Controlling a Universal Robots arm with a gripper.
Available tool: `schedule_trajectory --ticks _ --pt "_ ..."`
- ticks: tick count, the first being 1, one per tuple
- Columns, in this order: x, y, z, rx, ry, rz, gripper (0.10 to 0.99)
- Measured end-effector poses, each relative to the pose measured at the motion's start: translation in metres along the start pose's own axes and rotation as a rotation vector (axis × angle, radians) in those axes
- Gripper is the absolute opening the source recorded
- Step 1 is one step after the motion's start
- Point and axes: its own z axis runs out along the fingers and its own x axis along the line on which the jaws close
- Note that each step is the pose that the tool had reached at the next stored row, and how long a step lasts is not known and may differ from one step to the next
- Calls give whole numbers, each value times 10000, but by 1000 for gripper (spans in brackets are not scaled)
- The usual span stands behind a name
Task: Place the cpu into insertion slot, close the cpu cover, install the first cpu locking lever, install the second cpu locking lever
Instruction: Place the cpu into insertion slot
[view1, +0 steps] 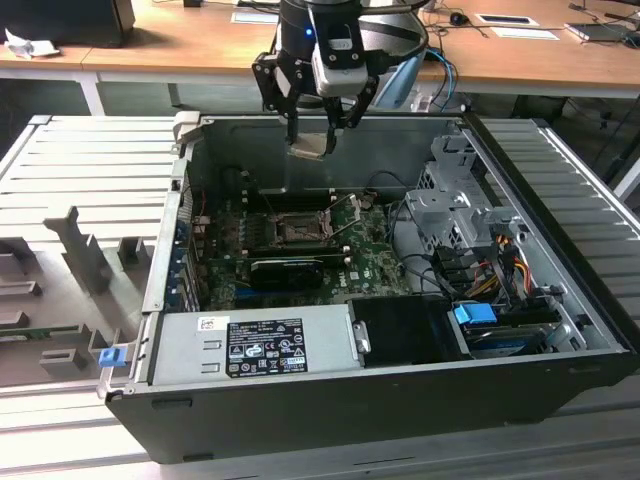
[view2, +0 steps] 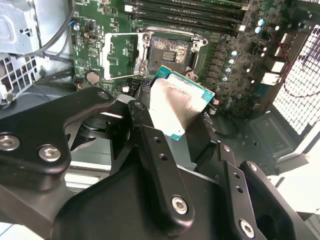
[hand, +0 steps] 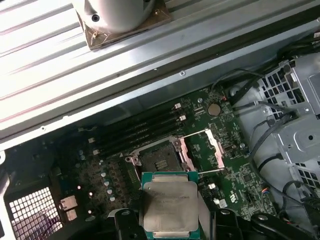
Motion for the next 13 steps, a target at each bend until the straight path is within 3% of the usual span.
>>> schedule_trajectory --ticks 5,13 --pt "0 0 5 -8 -32 355 525" --pt "0 -2 21 -31 -138 1543 525"
